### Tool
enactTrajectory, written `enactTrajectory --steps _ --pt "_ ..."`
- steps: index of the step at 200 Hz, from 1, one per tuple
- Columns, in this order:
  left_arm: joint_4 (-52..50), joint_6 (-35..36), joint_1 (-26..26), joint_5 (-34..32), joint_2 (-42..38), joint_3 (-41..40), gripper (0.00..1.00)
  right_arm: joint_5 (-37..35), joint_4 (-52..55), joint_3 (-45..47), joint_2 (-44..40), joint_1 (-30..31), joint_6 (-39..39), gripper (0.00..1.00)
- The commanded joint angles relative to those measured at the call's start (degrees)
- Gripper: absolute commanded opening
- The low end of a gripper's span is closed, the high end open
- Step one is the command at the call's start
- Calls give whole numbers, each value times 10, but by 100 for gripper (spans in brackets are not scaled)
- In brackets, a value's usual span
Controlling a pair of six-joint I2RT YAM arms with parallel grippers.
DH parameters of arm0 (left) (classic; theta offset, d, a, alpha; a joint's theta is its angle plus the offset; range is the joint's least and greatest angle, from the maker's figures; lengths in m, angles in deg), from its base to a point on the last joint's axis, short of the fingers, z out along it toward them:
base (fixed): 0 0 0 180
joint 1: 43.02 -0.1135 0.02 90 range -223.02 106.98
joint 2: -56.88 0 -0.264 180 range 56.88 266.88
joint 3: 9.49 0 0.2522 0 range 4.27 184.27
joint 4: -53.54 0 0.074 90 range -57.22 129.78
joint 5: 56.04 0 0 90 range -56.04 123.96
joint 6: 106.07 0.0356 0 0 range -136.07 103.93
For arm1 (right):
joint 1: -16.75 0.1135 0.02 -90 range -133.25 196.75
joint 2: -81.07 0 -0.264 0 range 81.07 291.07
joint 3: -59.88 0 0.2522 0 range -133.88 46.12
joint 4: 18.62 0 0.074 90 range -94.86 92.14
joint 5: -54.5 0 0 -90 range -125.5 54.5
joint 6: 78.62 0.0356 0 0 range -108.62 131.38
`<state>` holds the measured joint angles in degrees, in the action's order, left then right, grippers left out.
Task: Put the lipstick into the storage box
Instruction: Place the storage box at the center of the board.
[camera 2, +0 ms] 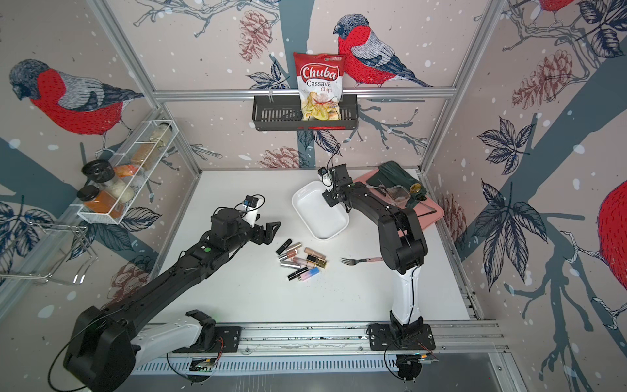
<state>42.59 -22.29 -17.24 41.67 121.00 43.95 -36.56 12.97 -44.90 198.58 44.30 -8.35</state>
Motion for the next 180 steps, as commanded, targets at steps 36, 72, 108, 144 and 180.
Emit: enactTrajectory --steps 36,72,108,144,180 --pt "20 -7 -3 -4 10 5 96 -65 30 -77 64 4 -21 40" --pt "20 -8 -7 -6 10 6 96 -48 3 -83 -11 -14 104 76" --pt "24 -6 -8 1 1 4 96 15 -81 52 -174 -17 281 100" --pt "23 -6 -8 1 -14 0 96 7 -173 232 -349 -19 429 100" --pt "26 -8 -8 4 -22 -2 96 180 -196 349 -446 -112 606 100"
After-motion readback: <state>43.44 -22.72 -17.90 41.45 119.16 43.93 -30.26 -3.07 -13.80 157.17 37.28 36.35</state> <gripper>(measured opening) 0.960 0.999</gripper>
